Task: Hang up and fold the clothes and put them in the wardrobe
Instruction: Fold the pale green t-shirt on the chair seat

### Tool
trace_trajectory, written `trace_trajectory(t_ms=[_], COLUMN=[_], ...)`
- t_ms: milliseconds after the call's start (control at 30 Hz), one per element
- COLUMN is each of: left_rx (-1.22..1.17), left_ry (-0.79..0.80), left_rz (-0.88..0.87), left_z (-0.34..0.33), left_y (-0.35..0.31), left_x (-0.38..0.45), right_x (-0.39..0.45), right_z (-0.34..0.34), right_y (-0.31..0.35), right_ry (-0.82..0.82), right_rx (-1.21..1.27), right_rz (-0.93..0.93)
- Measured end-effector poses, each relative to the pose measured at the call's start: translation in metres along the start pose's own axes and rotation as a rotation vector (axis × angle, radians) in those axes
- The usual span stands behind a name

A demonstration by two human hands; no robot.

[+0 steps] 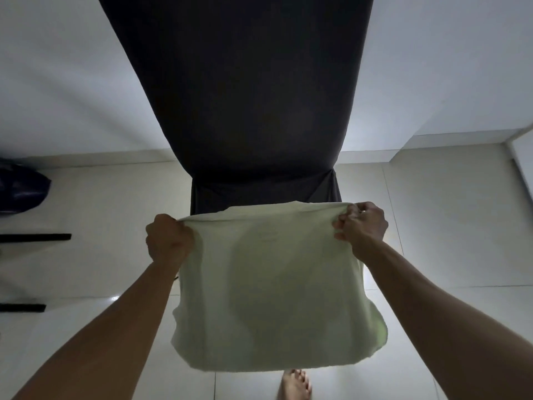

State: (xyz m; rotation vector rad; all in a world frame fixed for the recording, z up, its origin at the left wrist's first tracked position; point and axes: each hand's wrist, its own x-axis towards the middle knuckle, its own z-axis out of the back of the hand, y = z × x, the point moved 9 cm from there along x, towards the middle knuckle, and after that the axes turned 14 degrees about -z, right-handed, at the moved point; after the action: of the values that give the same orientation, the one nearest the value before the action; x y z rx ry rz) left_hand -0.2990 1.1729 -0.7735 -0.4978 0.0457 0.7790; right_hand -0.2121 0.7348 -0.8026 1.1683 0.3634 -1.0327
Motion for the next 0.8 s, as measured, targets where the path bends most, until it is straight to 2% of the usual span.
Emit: trace_trajectory(t_ms=[200,333,467,533,600,633,733,800], left_rx=[0.096,0.159,0.184,0.243,0.334,0.345,0.316,0.298], left_ry=[0.038,0.045,0.080,0.136,0.159,0.154,0.175,0.256], left_rz=[0.026,0.041,-0.029,-0.077,-0.216,-0.346,-0.876,-1.176], left_z=[-0.033,-0.047,-0.059,-0.066,-0.074,-0.081,-0.111,-0.135], left_y=[-0.004,-0.005,-0.011,-0.013,-0.022,-0.031,-0.071,-0.094], left_x=[0.032,0.047,0.055,0.050,0.039,0.032,-0.003,-0.027], right_x=[0.055,0.077,0.076,0.066,0.047,0.036,-0.001,-0.021], right_z=[-0.034,-0.051,-0.056,-0.063,-0.072,-0.076,-0.087,-0.092], right_y=[0.002,0.011,0.021,0.024,0.021,0.019,-0.003,-0.029], right_ry=[-0.040,-0.111,-0.142,-0.102,-0.046,-0.033,-0.046,-0.152], right_rx=[-0.125,-0.216,-0.301,-0.332,-0.362,-0.370,-0.434,-0.590], right_rz=[-0.009,0.061,0.119,0.185,0.277,0.333,0.482,0.542])
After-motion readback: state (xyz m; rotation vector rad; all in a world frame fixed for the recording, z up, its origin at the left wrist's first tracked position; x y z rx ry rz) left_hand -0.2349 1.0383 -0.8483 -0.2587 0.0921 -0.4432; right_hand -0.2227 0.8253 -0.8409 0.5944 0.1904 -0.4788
